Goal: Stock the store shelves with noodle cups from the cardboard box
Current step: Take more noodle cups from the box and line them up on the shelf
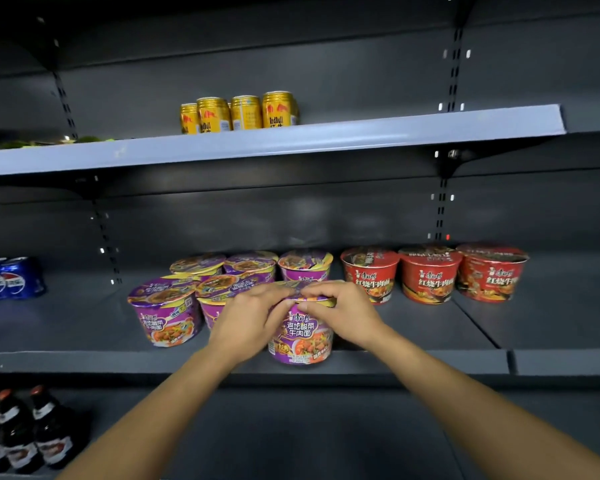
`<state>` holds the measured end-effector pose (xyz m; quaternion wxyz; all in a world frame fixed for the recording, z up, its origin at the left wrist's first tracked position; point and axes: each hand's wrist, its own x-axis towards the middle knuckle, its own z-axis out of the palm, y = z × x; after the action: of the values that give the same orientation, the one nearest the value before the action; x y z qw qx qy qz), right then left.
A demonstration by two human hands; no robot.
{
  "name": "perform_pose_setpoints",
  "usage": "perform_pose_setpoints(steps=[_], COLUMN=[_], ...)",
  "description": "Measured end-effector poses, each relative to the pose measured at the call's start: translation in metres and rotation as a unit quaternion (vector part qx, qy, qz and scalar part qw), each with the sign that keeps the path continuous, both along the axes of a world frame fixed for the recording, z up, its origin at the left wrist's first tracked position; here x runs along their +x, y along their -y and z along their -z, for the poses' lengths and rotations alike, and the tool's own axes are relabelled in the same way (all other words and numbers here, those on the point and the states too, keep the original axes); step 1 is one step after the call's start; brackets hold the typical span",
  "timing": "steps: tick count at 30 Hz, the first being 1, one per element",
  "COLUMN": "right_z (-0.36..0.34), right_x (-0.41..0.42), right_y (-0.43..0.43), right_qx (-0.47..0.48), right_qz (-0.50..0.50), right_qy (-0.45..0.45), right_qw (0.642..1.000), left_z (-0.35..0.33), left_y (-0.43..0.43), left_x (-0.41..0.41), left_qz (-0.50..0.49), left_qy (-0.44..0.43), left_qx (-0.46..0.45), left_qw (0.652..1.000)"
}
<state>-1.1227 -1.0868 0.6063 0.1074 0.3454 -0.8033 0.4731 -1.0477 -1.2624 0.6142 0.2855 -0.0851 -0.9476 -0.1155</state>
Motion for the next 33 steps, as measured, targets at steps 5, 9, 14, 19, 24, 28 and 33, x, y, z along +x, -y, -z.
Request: perform_pose_setpoints(steps=[5,9,14,19,24,28,33], right_z=[0.010,0.014,0.017,0.019,0.025,0.026,0.028], right_x=[-0.018,-0.028,-0.036,-0.043,-0.047,-0.049,-0.052], right_y=[0.000,0.006,0.012,0.015,0.016,0.016,0.018], right_qx=[0.045,0.057,0.075,0.077,0.105,0.111,0.112], right_qz=[0.014,0.016,0.018,0.022,0.019,0.023,0.024], right_qy=[-0.022,-0.031,-0.048,-0.052,-0.062,-0.062,-0.069], right_qw=[0.999,0.998,0.996,0.995,0.992,0.992,0.991], left_z=[0.015,0.022,0.022,0.016,0.019,0.023,0.021], left_y=[0.006,0.012,0.017,0.026,0.031,0.029,0.030], left_x=[-0.021,-0.032,-0.039,-0.043,-0.049,-0.050,-0.051], left_qz=[0.019,0.016,-0.062,-0.102,-0.116,-0.119,-0.117], left_qy=[0.035,0.043,0.055,-0.001,0.079,0.111,0.120], left_qx=[0.002,0.013,-0.025,-0.116,-0.106,-0.071,-0.061], left_qw=[0.999,0.999,0.996,0.988,0.984,0.984,0.984])
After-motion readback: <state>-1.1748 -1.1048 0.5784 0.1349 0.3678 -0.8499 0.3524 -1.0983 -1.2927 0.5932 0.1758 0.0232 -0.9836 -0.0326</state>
